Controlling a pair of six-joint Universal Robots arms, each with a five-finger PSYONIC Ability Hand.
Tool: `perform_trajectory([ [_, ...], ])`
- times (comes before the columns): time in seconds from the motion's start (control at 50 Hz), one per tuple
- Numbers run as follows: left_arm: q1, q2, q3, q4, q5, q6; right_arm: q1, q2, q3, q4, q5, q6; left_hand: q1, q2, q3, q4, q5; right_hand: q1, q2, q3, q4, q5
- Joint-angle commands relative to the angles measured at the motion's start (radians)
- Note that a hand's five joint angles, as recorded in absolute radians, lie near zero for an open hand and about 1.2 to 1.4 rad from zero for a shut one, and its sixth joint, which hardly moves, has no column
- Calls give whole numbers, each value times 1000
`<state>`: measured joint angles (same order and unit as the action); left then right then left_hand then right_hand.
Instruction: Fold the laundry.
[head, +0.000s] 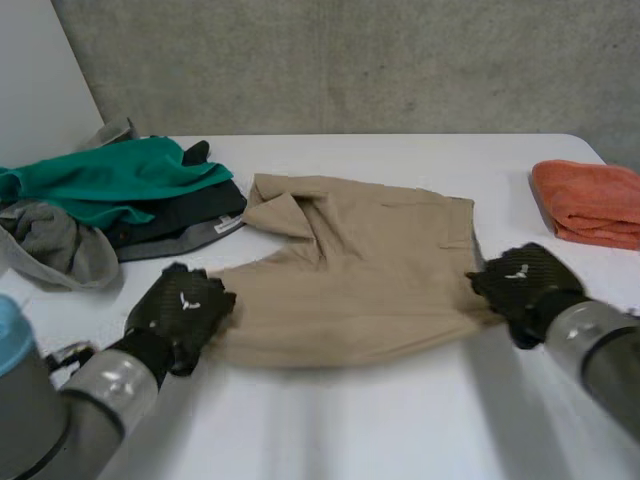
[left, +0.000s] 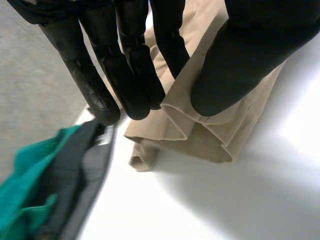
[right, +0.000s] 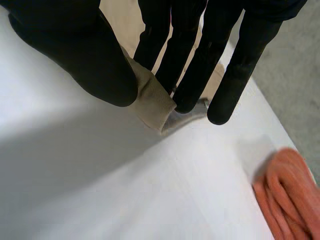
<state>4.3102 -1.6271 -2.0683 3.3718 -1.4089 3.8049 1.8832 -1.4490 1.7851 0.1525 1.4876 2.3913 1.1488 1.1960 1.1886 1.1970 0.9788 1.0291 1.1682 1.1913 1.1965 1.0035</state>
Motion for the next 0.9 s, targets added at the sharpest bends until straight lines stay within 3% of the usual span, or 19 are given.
perform_trajectory([
  [0.02, -72, 168, 23, -397, 7, -206, -99, -90, -4, 292, -3, -234, 247, 200, 208, 199, 243, 367, 228, 205, 200, 218],
  [0.06, -89, 185, 30, -480, 7, -247, -133, -109, 2, 338, -6, -277, 247, 200, 208, 199, 243, 367, 228, 205, 200, 218],
  [0.14, -115, 181, 30, -483, 7, -269, -159, -110, 8, 328, -39, -285, 247, 200, 208, 199, 243, 367, 228, 205, 200, 218],
  [0.34, -124, -66, 118, -217, -10, -266, -159, 13, 42, 184, -110, -239, 247, 200, 208, 199, 243, 367, 228, 205, 200, 218],
  [0.48, -127, -210, 263, -140, -80, -255, -154, 58, -1, 56, -110, -167, 247, 200, 208, 199, 243, 367, 228, 205, 200, 218],
  [0.58, -125, -338, 509, -28, -151, -220, -147, 151, -157, -97, -93, -118, 247, 200, 208, 199, 243, 367, 228, 205, 200, 218],
  [0.74, -124, -366, 1086, 107, -157, -107, -43, 188, -570, -388, -38, 106, 247, 200, 208, 199, 243, 367, 228, 205, 200, 218],
  [0.8, -119, -370, 1259, 187, -166, -111, -41, 186, -627, -558, -30, 173, 247, 200, 208, 199, 243, 367, 228, 205, 200, 218],
  [0.9, -115, -387, 1352, 216, -168, -131, -42, 193, -668, -798, -9, 273, 247, 200, 208, 199, 243, 367, 228, 205, 200, 218],
])
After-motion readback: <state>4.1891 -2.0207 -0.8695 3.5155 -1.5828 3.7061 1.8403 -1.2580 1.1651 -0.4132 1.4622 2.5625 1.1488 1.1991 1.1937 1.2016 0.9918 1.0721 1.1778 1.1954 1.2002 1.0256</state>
